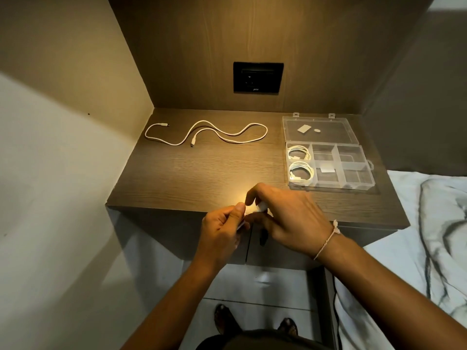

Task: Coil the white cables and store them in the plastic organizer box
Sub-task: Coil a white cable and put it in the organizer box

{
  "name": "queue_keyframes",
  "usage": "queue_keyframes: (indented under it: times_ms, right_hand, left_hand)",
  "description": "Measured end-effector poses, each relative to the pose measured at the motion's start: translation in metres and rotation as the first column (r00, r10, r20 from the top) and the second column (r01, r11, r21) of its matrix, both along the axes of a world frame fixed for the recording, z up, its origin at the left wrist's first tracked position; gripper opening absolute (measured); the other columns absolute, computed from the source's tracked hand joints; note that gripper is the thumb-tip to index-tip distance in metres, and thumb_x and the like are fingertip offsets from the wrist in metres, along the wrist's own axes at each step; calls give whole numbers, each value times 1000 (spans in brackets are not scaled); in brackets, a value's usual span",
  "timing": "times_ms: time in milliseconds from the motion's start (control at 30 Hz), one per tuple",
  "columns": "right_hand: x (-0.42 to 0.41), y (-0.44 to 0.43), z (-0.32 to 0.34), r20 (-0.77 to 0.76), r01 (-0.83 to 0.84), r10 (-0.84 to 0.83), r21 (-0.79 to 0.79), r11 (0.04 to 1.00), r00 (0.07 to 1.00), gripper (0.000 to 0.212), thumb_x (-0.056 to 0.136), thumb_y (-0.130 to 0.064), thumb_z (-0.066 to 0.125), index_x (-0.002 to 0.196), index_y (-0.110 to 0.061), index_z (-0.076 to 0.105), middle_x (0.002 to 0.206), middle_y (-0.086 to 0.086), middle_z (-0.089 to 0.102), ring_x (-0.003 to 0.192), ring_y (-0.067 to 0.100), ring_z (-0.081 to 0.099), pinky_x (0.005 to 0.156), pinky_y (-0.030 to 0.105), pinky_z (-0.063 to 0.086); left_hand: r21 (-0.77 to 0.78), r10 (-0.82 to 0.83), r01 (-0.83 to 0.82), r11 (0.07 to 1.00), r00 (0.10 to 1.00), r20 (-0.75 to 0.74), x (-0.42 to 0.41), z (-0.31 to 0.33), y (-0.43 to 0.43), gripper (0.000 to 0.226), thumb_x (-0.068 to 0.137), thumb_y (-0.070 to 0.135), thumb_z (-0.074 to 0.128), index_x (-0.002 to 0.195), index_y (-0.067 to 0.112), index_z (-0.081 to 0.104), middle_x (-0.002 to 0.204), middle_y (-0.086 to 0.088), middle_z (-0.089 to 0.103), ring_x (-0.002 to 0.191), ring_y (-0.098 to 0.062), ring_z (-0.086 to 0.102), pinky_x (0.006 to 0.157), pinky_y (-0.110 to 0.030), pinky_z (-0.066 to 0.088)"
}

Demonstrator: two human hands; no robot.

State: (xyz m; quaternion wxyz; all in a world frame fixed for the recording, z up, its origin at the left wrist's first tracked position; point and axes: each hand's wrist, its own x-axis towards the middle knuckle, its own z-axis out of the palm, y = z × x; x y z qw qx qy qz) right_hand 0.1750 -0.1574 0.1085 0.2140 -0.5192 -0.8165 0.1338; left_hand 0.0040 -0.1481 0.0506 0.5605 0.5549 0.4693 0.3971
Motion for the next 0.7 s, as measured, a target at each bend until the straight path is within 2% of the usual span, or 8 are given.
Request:
queue_keyframes:
  times_ms: [67, 167, 267, 333, 400, 500, 600, 700]
  right_hand:
    - [0, -2, -7, 0, -28, 28, -13, 1000, 1000, 32, 88, -25, 65, 108, -29, 41, 87, -9, 64, 70, 19, 61, 53, 39, 50]
    - [2, 1, -14, -65, -22, 17, -71, 997, 998, 29, 90, -28, 65, 108, -30, 42, 77, -19, 50, 64, 10, 51, 52, 31, 42]
    - [13, 7, -20, -257, 46, -91, -174, 984, 962, 20, 89, -23, 69, 104, -30, 57, 79, -13, 63, 72, 14, 62, 64, 44, 52]
    - [16, 5, -23, -356, 44, -131, -240, 970, 925, 15, 86, -26, 72, 100, -32, 68, 81, -8, 70, 77, 17, 66, 68, 48, 54]
    - [10, -3, -29, -334, 25, -104, -234, 972, 937, 13, 86, -31, 72, 98, -31, 74, 86, -9, 74, 81, 11, 66, 70, 44, 54]
    - [2, -12, -40, -321, 63, -134, -224, 973, 937, 15, 88, -24, 68, 101, -30, 73, 91, -13, 74, 87, 4, 65, 74, 38, 55]
    - [0, -12, -48, -427, 107, -257, -345, 932, 867, 20, 90, -24, 66, 110, -28, 72, 90, -8, 74, 85, 11, 67, 77, 37, 55]
    - [-6, -13, -52, -477, 71, -270, -394, 916, 837, 24, 89, -26, 70, 113, -26, 73, 88, -4, 73, 81, 15, 65, 76, 37, 54]
  left_hand:
    - [-6, 69, -69, 998, 996, -49, 3, 0, -1, 58, 95, 42, 46, 58, -3, 54, 48, -8, 52, 38, -12, 45, 38, -20, 37]
    - [-122, 82, -85, 989, 996, -22, 3, -1, -3, 65, 93, 49, 44, 53, -1, 52, 46, -12, 44, 35, -15, 40, 37, -22, 32]
    - [-244, 62, -47, 969, 997, 54, -1, -3, -9, 64, 91, 58, 40, 43, 16, 47, 43, -7, 42, 35, -16, 38, 37, -23, 30]
    - [-297, 87, -52, 954, 991, 106, -2, -3, -9, 65, 90, 62, 40, 42, 18, 42, 42, -6, 40, 34, -17, 38, 38, -24, 29]
    - [-321, 113, -70, 945, 987, 117, 0, -3, -7, 65, 89, 63, 43, 42, 19, 38, 38, -1, 36, 32, -16, 36, 38, -23, 27]
    - [-371, 154, -81, 925, 973, 171, 3, -4, -2, 62, 80, 66, 53, 43, 20, 34, 37, 2, 30, 31, -15, 33, 38, -22, 25]
    - [-463, 236, -82, 883, 929, 286, 4, -2, 3, 54, 68, 64, 66, 42, 22, 44, 37, 4, 27, 30, -12, 31, 36, -20, 25]
    - [-515, 308, -66, 854, 864, 399, 5, -2, 5, 41, 66, 58, 69, 48, 22, 58, 37, 4, 27, 28, -10, 32, 34, -18, 27]
